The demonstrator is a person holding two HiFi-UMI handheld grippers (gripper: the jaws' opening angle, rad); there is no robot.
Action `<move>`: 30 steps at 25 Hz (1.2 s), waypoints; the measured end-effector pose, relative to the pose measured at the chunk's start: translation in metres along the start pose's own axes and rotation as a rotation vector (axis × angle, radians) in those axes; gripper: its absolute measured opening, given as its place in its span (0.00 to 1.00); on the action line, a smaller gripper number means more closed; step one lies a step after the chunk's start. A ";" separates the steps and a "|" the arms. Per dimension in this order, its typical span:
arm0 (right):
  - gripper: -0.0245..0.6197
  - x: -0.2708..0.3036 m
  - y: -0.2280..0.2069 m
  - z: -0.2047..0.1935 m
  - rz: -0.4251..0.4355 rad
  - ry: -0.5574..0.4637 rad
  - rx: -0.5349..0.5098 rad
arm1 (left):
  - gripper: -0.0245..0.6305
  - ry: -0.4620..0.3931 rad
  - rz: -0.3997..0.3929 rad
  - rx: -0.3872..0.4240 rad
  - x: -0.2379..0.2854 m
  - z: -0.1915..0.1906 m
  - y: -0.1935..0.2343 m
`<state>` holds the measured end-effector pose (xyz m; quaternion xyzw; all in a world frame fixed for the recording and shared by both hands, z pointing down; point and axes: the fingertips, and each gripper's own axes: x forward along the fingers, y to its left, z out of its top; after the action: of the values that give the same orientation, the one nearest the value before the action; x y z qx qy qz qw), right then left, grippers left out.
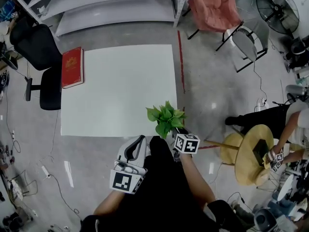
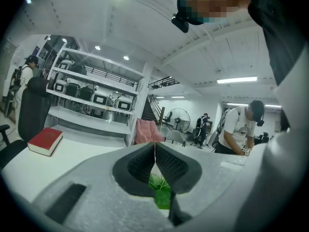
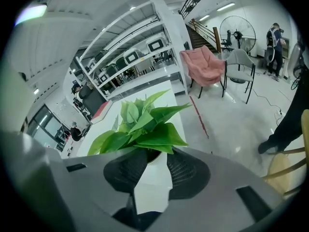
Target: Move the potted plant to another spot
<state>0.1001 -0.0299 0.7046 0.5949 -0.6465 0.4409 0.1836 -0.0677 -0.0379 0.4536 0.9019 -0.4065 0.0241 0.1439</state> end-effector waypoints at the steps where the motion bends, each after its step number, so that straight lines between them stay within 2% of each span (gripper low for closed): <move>1: 0.18 0.004 -0.002 0.001 0.001 0.008 0.006 | 0.07 0.005 0.000 -0.002 0.005 0.000 0.002; 11: 0.18 0.027 -0.014 0.008 -0.020 0.079 -0.009 | 0.07 0.041 0.010 -0.015 0.035 -0.002 0.019; 18: 0.09 0.037 -0.013 0.017 -0.030 0.086 -0.045 | 0.07 0.046 0.018 -0.021 0.041 -0.002 0.027; 30: 0.08 0.044 -0.009 0.032 0.012 0.108 -0.079 | 0.07 0.036 0.055 -0.011 0.052 0.007 0.033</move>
<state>0.1083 -0.0810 0.7238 0.5587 -0.6560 0.4477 0.2388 -0.0582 -0.0986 0.4635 0.8891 -0.4286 0.0419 0.1553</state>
